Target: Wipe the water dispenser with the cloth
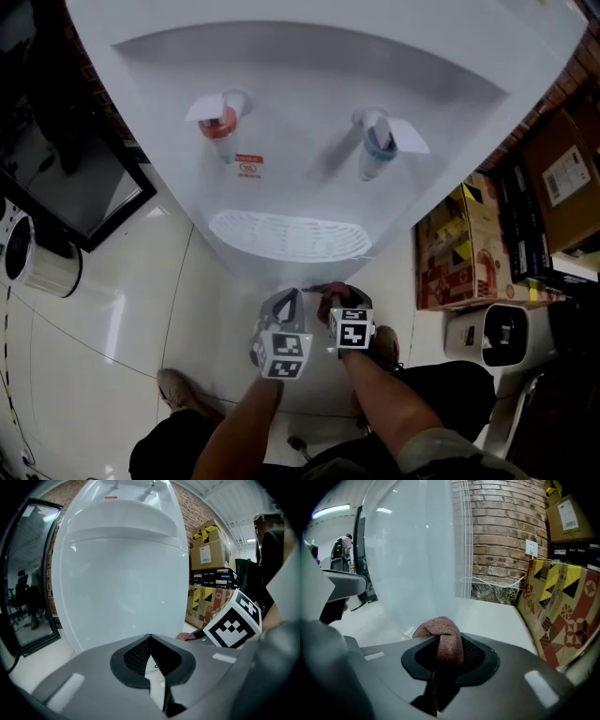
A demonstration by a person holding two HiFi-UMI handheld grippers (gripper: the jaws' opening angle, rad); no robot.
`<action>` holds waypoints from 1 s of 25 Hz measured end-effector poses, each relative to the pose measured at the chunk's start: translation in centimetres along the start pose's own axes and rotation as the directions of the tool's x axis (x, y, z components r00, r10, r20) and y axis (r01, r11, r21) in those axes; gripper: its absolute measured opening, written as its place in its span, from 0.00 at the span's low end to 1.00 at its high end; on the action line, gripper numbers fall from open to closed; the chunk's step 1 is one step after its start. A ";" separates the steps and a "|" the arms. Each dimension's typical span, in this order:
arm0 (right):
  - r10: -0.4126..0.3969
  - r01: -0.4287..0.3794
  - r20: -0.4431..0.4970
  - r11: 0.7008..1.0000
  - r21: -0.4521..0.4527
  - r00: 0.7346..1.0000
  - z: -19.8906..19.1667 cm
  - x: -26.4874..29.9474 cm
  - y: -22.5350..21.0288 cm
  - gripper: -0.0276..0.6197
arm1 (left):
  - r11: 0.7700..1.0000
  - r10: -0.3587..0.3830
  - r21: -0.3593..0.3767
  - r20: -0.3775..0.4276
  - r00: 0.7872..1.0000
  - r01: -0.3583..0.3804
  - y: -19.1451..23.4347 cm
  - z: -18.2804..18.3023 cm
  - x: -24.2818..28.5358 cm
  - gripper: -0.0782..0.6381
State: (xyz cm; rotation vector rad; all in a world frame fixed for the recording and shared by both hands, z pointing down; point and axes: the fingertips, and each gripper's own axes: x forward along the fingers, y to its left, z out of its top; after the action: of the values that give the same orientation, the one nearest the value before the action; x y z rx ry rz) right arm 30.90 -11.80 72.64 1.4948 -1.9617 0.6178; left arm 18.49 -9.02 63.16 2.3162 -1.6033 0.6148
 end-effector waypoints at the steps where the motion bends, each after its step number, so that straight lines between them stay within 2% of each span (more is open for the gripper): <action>1: 0.008 -0.008 0.002 1.000 -0.011 1.000 0.1 -0.2 -0.1 0.20 | 1.000 0.010 -0.011 0.002 1.000 -0.010 -0.1 0.1 -0.1 0.11; 5: 0.060 -0.058 0.031 0.997 -0.057 0.998 0.9 -1.2 -0.1 0.20 | 0.996 0.063 -0.063 0.010 0.998 -0.062 -0.6 0.2 -0.7 0.11; 8: 0.114 -0.104 0.071 0.986 -0.130 0.991 2.0 -3.0 0.3 0.20 | 0.991 0.101 -0.090 -0.002 0.995 -0.101 -1.3 -0.1 -1.8 0.11; 10: 0.171 -0.151 0.103 0.972 -0.182 0.980 3.3 -4.9 0.9 0.20 | 0.986 0.130 -0.107 -0.007 0.991 -0.130 -1.7 0.4 -2.9 0.11; 12: 0.252 -0.217 0.142 0.950 -0.223 0.957 5.2 -7.2 1.9 0.20 | 0.977 0.177 -0.116 -0.004 0.984 -0.177 -1.5 1.7 -4.2 0.11; 15: 0.369 -0.308 0.206 0.911 -0.275 0.906 8.2 -11.1 3.1 0.20 | 0.961 0.241 -0.141 0.005 0.971 -0.238 -1.4 4.4 -6.3 0.11; 19: 0.472 -0.392 0.289 0.872 -0.292 0.833 11.9 -16.1 3.1 0.20 | 0.955 0.272 -0.139 0.046 0.961 -0.263 -2.7 9.2 -9.5 0.11; 22: 0.535 -0.443 0.361 0.841 -0.310 0.764 14.7 -19.9 2.4 0.20 | 0.954 0.285 -0.115 0.079 0.955 -0.275 -3.9 12.8 -12.0 0.11; 25: 0.595 -0.478 0.420 0.803 -0.356 0.685 18.0 -23.6 1.2 0.20 | 0.945 0.316 -0.121 0.109 0.943 -0.302 -4.7 15.8 -14.5 0.11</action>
State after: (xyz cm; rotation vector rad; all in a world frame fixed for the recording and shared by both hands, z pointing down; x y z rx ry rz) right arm 31.24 -7.27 43.26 0.9788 -2.8382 0.2068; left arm 21.54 -2.34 42.48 2.0826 -2.0310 0.4413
